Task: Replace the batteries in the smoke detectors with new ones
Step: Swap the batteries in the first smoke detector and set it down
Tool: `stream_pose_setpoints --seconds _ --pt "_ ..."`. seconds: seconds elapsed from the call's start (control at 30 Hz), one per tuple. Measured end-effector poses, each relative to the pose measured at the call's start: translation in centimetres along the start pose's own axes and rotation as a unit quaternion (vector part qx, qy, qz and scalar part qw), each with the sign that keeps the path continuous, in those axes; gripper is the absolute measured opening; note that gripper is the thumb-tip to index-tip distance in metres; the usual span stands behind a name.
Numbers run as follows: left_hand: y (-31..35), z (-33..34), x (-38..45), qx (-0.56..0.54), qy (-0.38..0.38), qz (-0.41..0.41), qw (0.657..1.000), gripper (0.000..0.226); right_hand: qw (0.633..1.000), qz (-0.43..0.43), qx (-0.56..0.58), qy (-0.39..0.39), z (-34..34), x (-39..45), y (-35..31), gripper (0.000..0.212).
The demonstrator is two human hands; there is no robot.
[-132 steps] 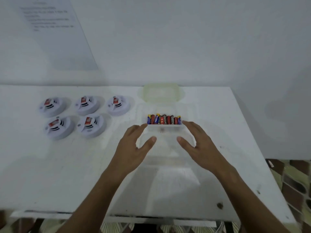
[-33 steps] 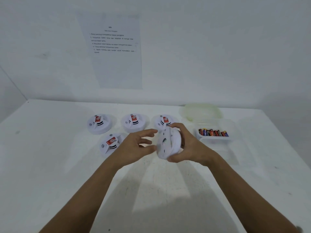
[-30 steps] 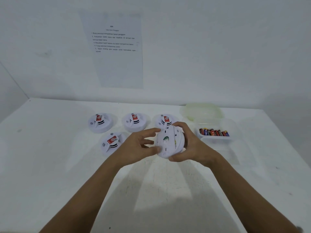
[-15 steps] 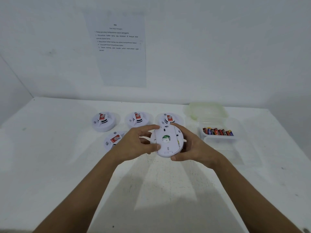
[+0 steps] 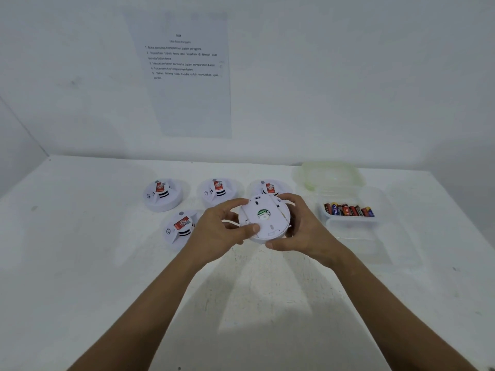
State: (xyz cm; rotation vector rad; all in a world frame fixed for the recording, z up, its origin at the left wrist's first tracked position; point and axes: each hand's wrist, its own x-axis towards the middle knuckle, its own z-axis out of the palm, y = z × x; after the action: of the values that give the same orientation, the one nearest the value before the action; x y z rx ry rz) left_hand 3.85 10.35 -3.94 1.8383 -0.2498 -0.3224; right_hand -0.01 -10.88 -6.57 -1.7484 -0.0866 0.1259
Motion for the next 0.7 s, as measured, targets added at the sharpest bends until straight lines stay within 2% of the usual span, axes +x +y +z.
stream_pose_setpoints --seconds 0.1,0.17,0.27,0.4,0.5,0.6,0.7 --pt "-0.3 0.6 -0.1 0.023 0.05 0.01 0.998 0.058 0.999 -0.026 -0.019 0.027 0.0 0.3 -0.2 0.084" --pt "-0.3 0.9 -0.3 0.029 0.047 0.012 0.998 0.06 0.999 -0.026 -0.02 0.003 0.0 0.5 -0.4 0.095" --pt "0.0 0.9 -0.4 0.031 -0.006 0.018 0.999 0.06 0.999 -0.009 -0.016 -0.032 0.1 0.8 -1.0 0.107" --pt "0.3 -0.6 0.2 0.093 -0.088 0.031 0.991 0.064 0.999 -0.015 -0.03 -0.041 -0.5 1.0 -1.7 0.1" --pt "0.8 -2.0 1.1 0.141 -0.146 0.051 0.978 0.068 0.996 -0.004 -0.026 -0.087 -1.1 1.0 -2.0 0.097" --pt "1.5 -2.8 1.6 0.135 -0.159 0.048 0.977 0.07 0.994 -0.006 -0.025 -0.103 -0.8 1.0 -2.2 0.094" --pt "2.0 -2.9 1.7 0.151 -0.141 0.052 0.977 0.068 0.994 -0.011 -0.028 -0.103 -0.4 1.1 -2.0 0.096"
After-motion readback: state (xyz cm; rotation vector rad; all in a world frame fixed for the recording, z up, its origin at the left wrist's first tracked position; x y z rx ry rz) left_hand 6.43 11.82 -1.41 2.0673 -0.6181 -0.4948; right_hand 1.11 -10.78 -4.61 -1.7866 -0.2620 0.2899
